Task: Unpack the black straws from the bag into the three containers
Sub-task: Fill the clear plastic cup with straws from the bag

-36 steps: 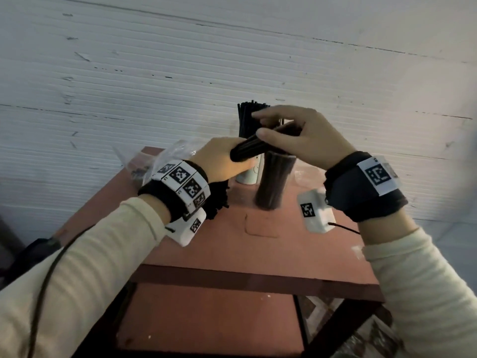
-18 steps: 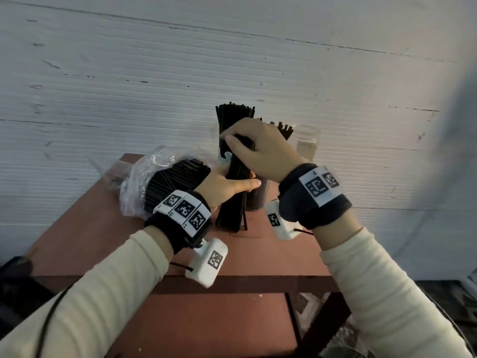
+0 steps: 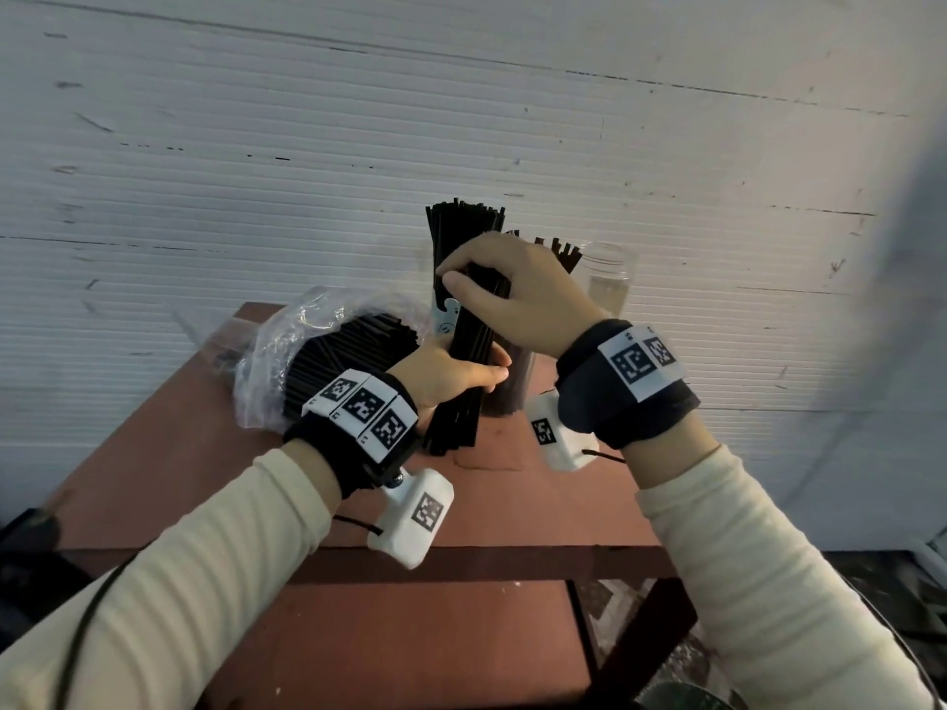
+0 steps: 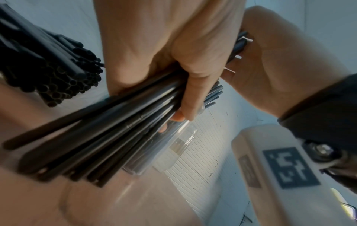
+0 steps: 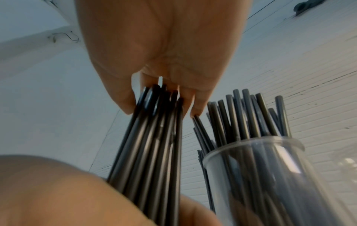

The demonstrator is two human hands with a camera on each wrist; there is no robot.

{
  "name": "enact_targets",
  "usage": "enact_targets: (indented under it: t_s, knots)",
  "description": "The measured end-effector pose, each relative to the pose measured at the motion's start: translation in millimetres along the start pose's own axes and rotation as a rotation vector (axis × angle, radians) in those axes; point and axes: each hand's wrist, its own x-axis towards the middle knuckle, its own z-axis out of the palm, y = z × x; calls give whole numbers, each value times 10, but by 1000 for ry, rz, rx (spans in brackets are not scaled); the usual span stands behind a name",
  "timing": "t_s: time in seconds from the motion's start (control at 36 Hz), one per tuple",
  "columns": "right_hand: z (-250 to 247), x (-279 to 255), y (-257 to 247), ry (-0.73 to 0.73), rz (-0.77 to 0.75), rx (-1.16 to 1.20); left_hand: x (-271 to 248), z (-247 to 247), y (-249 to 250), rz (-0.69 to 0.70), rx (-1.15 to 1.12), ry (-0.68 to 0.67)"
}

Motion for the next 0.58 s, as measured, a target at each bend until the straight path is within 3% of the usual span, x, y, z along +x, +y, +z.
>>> enact_targets:
  t_s: [0.11,0.33,0.44,0.58]
  knots:
    - [43,-29,18,13,1,-4,29,-11,-63,-44,13,-65]
    - [-83,-67,-46,52,3,12,48,18,-54,7,34,93]
    - [-199,-115,-57,67,100,56,7,-36,7,101,68,5]
    - [-285,-178,-89,-61,177,145,-155,-38,222,163,206,-118]
